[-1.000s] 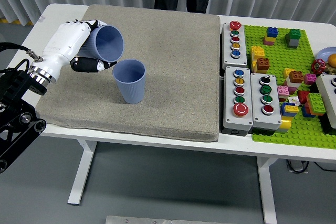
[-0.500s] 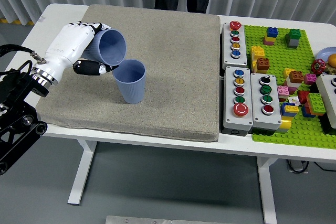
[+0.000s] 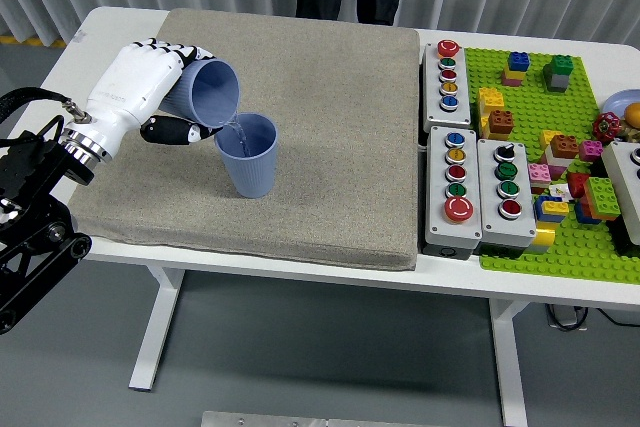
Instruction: Pick cup pour cup place
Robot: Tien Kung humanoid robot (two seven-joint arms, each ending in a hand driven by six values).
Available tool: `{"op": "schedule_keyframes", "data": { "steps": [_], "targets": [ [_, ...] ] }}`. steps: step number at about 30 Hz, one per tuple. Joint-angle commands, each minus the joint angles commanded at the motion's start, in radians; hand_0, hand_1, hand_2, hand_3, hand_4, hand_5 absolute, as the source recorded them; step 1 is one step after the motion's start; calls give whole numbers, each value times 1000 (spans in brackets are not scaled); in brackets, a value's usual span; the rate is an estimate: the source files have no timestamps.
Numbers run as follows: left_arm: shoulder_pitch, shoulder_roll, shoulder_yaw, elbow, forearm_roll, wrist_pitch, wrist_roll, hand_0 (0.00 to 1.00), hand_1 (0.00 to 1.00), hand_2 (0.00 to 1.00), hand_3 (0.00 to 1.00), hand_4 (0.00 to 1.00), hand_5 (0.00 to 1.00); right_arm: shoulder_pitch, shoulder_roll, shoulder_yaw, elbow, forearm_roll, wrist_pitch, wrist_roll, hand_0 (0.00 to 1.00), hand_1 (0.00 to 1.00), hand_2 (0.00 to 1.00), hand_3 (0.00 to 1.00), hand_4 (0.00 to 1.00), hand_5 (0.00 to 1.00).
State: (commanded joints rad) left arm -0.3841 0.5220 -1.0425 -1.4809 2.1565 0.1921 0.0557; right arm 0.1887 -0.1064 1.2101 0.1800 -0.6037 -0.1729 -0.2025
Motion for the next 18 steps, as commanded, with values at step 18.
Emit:
{"op": "schedule_keyframes", "data": {
  "steps": [18],
  "targets": [
    [-20, 32, 31, -5, 57, 21, 12, 689, 589, 590, 510, 798, 166, 3, -1, 1, 0, 3, 0, 1, 720, 679, 716, 688, 313, 326]
  ]
}}
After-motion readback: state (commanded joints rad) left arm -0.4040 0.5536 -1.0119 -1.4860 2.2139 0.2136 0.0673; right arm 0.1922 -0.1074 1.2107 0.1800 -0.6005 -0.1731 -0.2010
